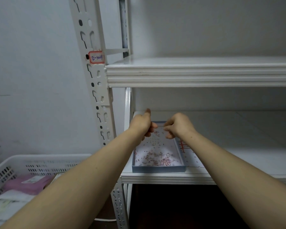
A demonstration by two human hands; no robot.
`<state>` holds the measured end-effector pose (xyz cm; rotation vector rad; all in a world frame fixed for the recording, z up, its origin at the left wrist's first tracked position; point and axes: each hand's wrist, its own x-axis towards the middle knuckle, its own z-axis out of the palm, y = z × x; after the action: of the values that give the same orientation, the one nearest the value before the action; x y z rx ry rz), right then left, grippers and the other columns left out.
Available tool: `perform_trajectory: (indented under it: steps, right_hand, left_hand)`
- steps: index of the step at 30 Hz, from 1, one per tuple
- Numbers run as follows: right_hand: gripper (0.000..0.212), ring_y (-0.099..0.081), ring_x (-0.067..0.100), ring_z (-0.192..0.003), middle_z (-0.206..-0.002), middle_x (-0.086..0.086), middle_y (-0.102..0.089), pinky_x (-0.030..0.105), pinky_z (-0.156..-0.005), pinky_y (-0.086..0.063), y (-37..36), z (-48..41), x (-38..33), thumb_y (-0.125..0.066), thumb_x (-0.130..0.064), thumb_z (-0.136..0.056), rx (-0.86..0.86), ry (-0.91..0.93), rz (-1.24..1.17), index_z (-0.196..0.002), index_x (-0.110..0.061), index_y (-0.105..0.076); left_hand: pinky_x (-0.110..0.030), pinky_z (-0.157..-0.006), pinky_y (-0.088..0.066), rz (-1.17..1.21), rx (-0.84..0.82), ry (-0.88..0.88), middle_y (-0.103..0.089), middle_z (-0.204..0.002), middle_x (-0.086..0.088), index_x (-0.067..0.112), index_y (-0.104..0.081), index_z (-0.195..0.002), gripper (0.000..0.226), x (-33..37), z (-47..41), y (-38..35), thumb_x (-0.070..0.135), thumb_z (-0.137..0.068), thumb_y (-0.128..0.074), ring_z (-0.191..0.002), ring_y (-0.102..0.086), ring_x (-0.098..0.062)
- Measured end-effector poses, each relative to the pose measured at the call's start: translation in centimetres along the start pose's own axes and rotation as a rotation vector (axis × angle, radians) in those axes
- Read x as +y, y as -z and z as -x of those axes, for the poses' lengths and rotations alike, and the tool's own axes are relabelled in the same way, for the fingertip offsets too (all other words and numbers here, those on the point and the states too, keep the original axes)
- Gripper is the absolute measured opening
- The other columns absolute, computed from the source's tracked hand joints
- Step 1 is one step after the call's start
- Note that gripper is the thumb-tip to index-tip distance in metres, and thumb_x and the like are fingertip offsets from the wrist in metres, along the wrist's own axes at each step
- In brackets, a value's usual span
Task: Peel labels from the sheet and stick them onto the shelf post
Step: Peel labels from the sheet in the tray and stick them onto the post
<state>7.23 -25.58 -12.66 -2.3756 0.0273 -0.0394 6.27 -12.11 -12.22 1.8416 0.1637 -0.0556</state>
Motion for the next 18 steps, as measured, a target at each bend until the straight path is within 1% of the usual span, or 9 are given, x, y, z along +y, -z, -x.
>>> perform_trajectory:
  steps: [4, 7, 9, 12, 13, 14, 16, 17, 18]
  right_hand:
    - [0.027, -0.071, 0.024, -0.074, -0.084, 0.012, -0.072, 0.038, -0.081, -0.058, -0.2, -0.3, 0.4, -0.057, 0.006, -0.085, 0.039, 0.004, 0.052, -0.105, -0.006, -0.071]
    - [0.02, -0.071, 0.021, -0.063, -0.073, 0.004, -0.07, 0.036, -0.074, -0.06, -0.1, 0.2, 0.4, -0.06, 0.0, -0.085, 0.032, 0.013, 0.011, -0.099, -0.008, -0.072]
    - [0.018, -0.069, 0.016, -0.06, -0.074, 0.002, -0.072, 0.033, -0.071, -0.059, 0.0, 0.7, 0.2, -0.061, -0.005, -0.086, 0.049, 0.057, -0.013, -0.098, -0.012, -0.072]
    - [0.035, -0.068, 0.014, -0.092, -0.103, 0.003, -0.073, 0.028, -0.082, -0.053, -0.1, 1.6, -0.6, -0.053, 0.005, -0.086, 0.036, 0.164, 0.028, -0.098, -0.019, -0.075]
    - [0.041, -0.067, 0.014, -0.097, -0.107, 0.003, -0.072, 0.028, -0.083, -0.053, -0.1, 1.9, -1.1, -0.048, 0.008, -0.085, 0.027, 0.19, 0.022, -0.098, -0.02, -0.076]
    - [0.043, -0.068, 0.011, -0.091, -0.105, 0.004, -0.072, 0.03, -0.08, -0.055, -0.1, 2.2, -1.6, -0.046, 0.008, -0.085, 0.025, 0.212, 0.0, -0.1, -0.019, -0.075]
    - [0.036, -0.067, 0.002, -0.062, -0.092, 0.004, -0.074, 0.033, -0.068, -0.057, -0.1, 3.1, -2.8, -0.046, 0.0, -0.089, 0.036, 0.252, -0.054, -0.105, -0.02, -0.073]
    - [0.032, -0.067, 0.003, -0.057, -0.09, 0.004, -0.074, 0.036, -0.068, -0.058, -0.1, 3.7, -3.5, -0.048, -0.006, -0.091, 0.047, 0.284, -0.075, -0.105, -0.021, -0.072]
    - [0.028, -0.068, 0.006, -0.06, -0.09, 0.003, -0.073, 0.039, -0.073, -0.058, -0.1, 4.2, -4.2, -0.051, -0.01, -0.091, 0.06, 0.317, -0.089, -0.106, -0.022, -0.071]
  left_hand:
    - [-0.025, -0.05, -0.03, -0.013, 0.006, 0.002, -0.055, -0.059, -0.003, 0.009, -0.063, -0.068, 0.065, 0.1, 0.2, 0.1, 0.05, -0.1, -0.025, -0.053, -0.044, -0.017]
    - [-0.025, -0.05, -0.03, -0.022, 0.014, 0.003, -0.055, -0.061, -0.003, 0.009, -0.063, -0.071, 0.062, 0.0, 0.3, 0.2, 0.05, -0.099, -0.026, -0.054, -0.044, -0.017]
    - [-0.025, -0.051, -0.031, -0.034, 0.015, -0.001, -0.057, -0.064, -0.003, 0.007, -0.064, -0.078, 0.059, 0.0, 0.5, 0.3, 0.049, -0.099, -0.027, -0.055, -0.046, -0.017]
    - [-0.025, -0.054, -0.034, -0.072, 0.023, -0.045, -0.06, -0.072, -0.005, 0.004, -0.065, -0.09, 0.052, 0.1, 1.2, 0.6, 0.044, -0.099, -0.032, -0.06, -0.05, -0.018]
    - [-0.025, -0.053, -0.034, -0.093, 0.028, -0.074, -0.06, -0.074, -0.006, 0.004, -0.065, -0.091, 0.047, 0.2, 1.5, 0.8, 0.04, -0.099, -0.035, -0.062, -0.051, -0.019]
    - [-0.025, -0.052, -0.033, -0.11, 0.029, -0.106, -0.058, -0.074, -0.007, 0.006, -0.064, -0.09, 0.04, 0.4, 1.9, 1.0, 0.035, -0.098, -0.038, -0.063, -0.051, -0.02]
    - [-0.024, -0.049, -0.031, -0.122, 0.036, -0.168, -0.055, -0.074, -0.009, 0.014, -0.061, -0.085, 0.023, 0.6, 2.5, 1.5, 0.025, -0.096, -0.045, -0.068, -0.049, -0.023]
    - [-0.024, -0.048, -0.032, -0.113, 0.055, -0.205, -0.055, -0.075, -0.009, 0.015, -0.061, -0.086, 0.017, 0.9, 3.1, 2.2, 0.021, -0.095, -0.048, -0.069, -0.05, -0.023]
    - [-0.023, -0.048, -0.033, -0.102, 0.08, -0.233, -0.057, -0.078, -0.008, 0.013, -0.062, -0.093, 0.012, 1.1, 3.5, 2.7, 0.018, -0.094, -0.051, -0.068, -0.052, -0.023]
